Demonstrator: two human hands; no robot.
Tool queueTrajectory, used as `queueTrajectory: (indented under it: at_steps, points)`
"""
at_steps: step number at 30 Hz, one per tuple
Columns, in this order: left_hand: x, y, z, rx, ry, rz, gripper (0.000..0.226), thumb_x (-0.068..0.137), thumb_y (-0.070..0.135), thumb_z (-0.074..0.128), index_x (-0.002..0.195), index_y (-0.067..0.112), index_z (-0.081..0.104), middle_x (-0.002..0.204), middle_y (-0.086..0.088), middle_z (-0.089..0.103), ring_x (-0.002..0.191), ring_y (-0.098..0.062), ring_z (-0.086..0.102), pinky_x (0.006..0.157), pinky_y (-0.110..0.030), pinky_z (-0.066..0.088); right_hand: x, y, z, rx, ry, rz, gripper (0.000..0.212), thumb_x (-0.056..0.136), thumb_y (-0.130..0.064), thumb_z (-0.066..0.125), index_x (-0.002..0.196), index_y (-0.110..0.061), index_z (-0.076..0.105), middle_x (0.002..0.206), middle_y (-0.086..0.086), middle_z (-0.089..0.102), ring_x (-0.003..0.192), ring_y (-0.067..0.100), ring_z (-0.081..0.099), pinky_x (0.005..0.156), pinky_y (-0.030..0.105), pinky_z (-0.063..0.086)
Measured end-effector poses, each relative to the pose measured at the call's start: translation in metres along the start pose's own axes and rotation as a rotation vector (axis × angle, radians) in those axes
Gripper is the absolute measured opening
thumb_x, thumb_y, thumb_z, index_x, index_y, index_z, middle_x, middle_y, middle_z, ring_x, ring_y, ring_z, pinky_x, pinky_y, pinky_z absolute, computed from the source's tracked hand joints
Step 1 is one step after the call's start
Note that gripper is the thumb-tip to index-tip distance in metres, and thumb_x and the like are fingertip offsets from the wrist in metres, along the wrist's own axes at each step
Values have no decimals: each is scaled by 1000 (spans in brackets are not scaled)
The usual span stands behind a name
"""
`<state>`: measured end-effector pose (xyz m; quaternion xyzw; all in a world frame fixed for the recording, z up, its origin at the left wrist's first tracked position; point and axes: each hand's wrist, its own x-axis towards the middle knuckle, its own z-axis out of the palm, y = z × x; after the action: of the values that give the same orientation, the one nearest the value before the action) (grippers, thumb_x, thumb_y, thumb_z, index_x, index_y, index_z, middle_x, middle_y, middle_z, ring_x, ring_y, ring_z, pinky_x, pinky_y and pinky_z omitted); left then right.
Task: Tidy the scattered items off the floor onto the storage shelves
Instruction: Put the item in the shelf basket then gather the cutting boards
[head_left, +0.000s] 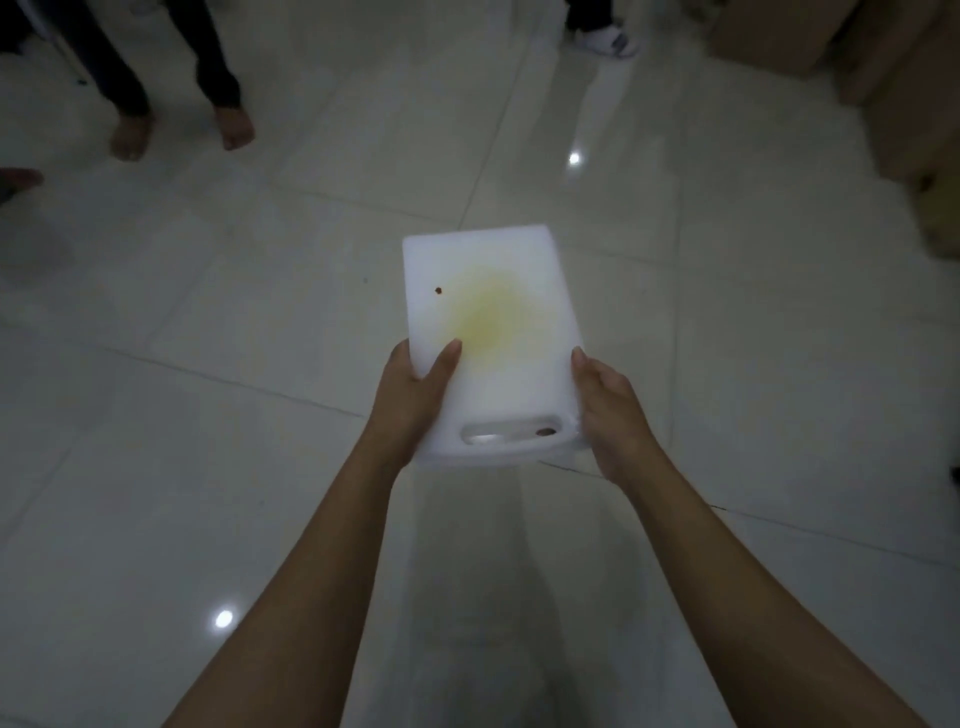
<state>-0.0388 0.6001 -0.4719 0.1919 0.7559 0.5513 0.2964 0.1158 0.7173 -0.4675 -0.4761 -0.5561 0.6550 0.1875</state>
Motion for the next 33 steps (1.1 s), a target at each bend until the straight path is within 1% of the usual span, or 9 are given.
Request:
queueTrajectory:
  at_steps: [4, 7, 11, 15, 17, 19, 23, 27, 33]
  points:
    - [-34, 122, 9, -25, -77, 12, 56, 96, 39, 55, 145, 17, 38, 132, 0, 56, 106, -12, 62, 80, -19, 53, -65, -102, -48, 102, 81, 20, 34, 103, -38, 45, 96, -14, 68, 95, 8, 75, 93, 34, 70, 78, 60, 56]
    - [-61, 216, 15, -22, -168, 1, 61, 100, 41, 48, 152, 20, 24, 142, -2, 48, 117, -22, 56, 101, -39, 47, -116, -178, -82, 150, 136, 1, 32, 103, -36, 43, 98, -16, 67, 93, 3, 75, 87, 28, 72, 66, 50, 60]
    - [-103, 333, 23, -45, -315, 52, 55, 97, 36, 54, 147, 23, 34, 133, -1, 54, 111, -21, 59, 93, -38, 51, -185, -269, -124, 224, 225, -41, 30, 104, -34, 43, 96, -17, 67, 92, -1, 75, 84, 24, 72, 63, 44, 61]
    - [-147, 432, 31, -47, -472, 130, 48, 89, 31, 68, 134, 23, 51, 122, 1, 64, 104, -17, 64, 84, -34, 55, -249, -342, -162, 264, 333, -87, 30, 104, -32, 42, 107, -13, 66, 107, 4, 71, 96, 19, 69, 89, 39, 55]
    - [-170, 473, 36, -71, -528, 132, 47, 88, 24, 70, 131, 21, 54, 120, -1, 66, 102, -18, 65, 81, -34, 56, -279, -371, -181, 297, 381, -113, 35, 104, -33, 42, 119, -9, 62, 111, 6, 70, 99, 20, 68, 89, 38, 54]
    - [-194, 508, 44, -106, -586, 118, 48, 86, 19, 71, 131, 20, 55, 119, -2, 66, 102, -21, 66, 83, -37, 56, -308, -395, -201, 337, 431, -131, 34, 104, -34, 43, 120, -11, 61, 109, 2, 70, 95, 17, 69, 81, 33, 56]
    - [-247, 558, 68, -204, -768, 137, 49, 86, 9, 69, 132, 21, 56, 119, -2, 68, 105, -23, 67, 90, -41, 56, -370, -428, -242, 431, 569, -193, 39, 103, -34, 45, 127, -8, 60, 113, 4, 70, 94, 18, 68, 82, 33, 56]
    - [-298, 589, 104, -313, -929, 140, 47, 87, -2, 63, 132, 10, 55, 123, -10, 67, 108, -29, 66, 92, -43, 55, -433, -447, -279, 493, 711, -235, 31, 104, -31, 43, 121, -10, 59, 94, -2, 67, 79, 13, 66, 60, 25, 56]
    - [-393, 628, 187, -346, -1172, 222, 47, 88, -2, 62, 132, 14, 56, 121, -6, 69, 113, -29, 63, 97, -44, 51, -535, -447, -357, 513, 1024, -235, 36, 103, -33, 46, 121, -5, 59, 119, 8, 66, 102, 27, 64, 93, 44, 53]
